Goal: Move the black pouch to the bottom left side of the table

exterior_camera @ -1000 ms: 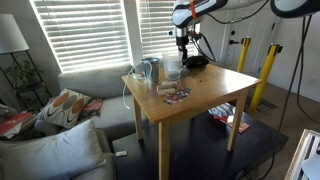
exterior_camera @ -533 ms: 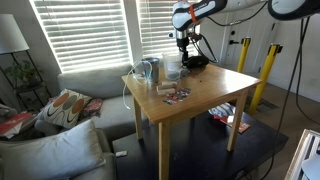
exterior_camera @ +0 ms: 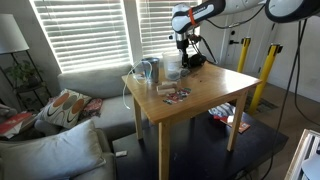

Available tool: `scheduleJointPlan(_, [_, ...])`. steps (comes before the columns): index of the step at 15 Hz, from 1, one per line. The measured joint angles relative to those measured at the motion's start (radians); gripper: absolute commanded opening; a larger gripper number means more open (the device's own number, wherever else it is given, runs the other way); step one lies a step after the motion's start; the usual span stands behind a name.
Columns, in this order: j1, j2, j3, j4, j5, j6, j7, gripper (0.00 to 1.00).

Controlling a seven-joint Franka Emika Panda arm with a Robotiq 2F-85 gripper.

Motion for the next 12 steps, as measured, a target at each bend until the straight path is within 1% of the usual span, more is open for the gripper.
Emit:
scheduleJointPlan(1, [0.000,0.001,0.000,0.001,-0.001,0.000,0.000,0.03])
scheduleJointPlan(3, [0.000,0.001,0.000,0.001,-0.001,0.000,0.000,0.00])
scheduleJointPlan(5, [0.000,0.000,0.000,0.004,-0.001,-0.001,0.000,0.03])
scheduleJointPlan(9, [0.000,-0.009,0.000,0.020,-0.001,-0.025,0.005,0.03])
scheduleJointPlan(12, [-0.003,-0.044,0.000,0.028,0.003,-0.048,0.019,0.03])
